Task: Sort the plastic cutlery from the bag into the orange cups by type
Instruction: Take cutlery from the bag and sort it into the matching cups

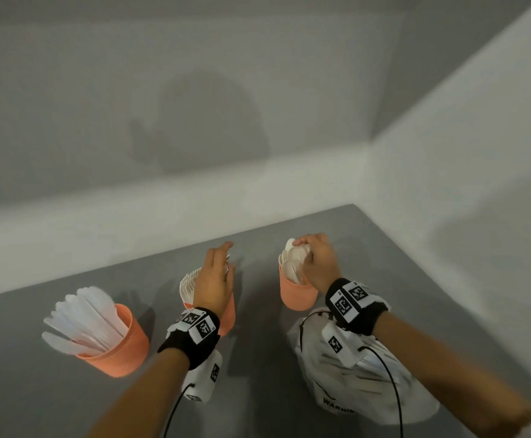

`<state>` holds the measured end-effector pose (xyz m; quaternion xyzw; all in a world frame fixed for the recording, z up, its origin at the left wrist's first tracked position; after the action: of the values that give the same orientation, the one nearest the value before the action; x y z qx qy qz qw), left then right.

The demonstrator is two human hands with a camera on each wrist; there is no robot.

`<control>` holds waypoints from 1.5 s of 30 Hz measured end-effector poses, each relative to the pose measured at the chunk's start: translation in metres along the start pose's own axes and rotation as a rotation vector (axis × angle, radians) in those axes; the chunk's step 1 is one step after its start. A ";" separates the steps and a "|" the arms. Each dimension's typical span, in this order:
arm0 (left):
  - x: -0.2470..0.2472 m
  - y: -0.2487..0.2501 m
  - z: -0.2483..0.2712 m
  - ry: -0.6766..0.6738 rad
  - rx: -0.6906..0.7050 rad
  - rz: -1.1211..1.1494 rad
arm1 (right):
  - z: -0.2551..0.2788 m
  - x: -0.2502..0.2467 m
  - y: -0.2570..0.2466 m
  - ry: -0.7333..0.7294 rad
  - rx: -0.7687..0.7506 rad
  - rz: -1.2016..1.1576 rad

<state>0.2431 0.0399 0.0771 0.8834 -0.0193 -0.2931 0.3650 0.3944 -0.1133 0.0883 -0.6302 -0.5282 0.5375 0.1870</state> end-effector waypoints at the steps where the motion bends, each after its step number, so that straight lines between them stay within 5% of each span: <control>1: 0.000 0.001 0.000 -0.016 0.074 -0.070 | 0.001 0.000 -0.002 -0.012 -0.043 0.038; 4: 0.001 0.000 -0.003 0.023 0.303 -0.386 | 0.004 0.007 -0.002 -0.171 -0.163 0.336; 7: -0.001 -0.001 -0.005 0.093 0.415 -0.629 | 0.007 0.015 0.004 -0.361 -0.080 0.554; 15: -0.010 -0.004 0.015 -0.167 0.181 -0.840 | 0.000 0.004 0.004 -0.345 0.007 0.534; 19: -0.012 -0.001 0.015 -0.192 0.133 -0.821 | -0.009 -0.020 -0.001 -0.321 0.018 0.450; 26: -0.013 -0.004 0.011 -0.284 0.348 -0.734 | -0.001 -0.044 -0.008 -0.363 -0.063 0.389; 31: -0.023 -0.002 0.018 -0.205 0.299 -0.740 | 0.018 -0.027 -0.013 -0.438 -0.210 0.556; 37: -0.026 -0.010 0.026 -0.315 0.140 -0.751 | 0.028 0.005 -0.009 -0.485 -0.361 0.720; 42: -0.024 0.004 0.022 -0.311 0.081 -0.737 | 0.025 -0.003 -0.018 -0.524 -0.217 0.675; 45: -0.023 0.029 0.023 -0.223 0.155 -0.526 | 0.027 -0.028 -0.030 -0.471 -0.142 0.487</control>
<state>0.2172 0.0093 0.0946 0.8458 0.1478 -0.4706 0.2035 0.3605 -0.1352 0.1167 -0.6077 -0.4272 0.6589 -0.1182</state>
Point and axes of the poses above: each hand's wrist, its own z-axis away from the middle knuckle, its own x-axis out of the palm, y = z × x, the point moved 2 cm from there along -z, towards the middle knuckle, and after that the axes turned 13 degrees about y, right-handed, at the moved point
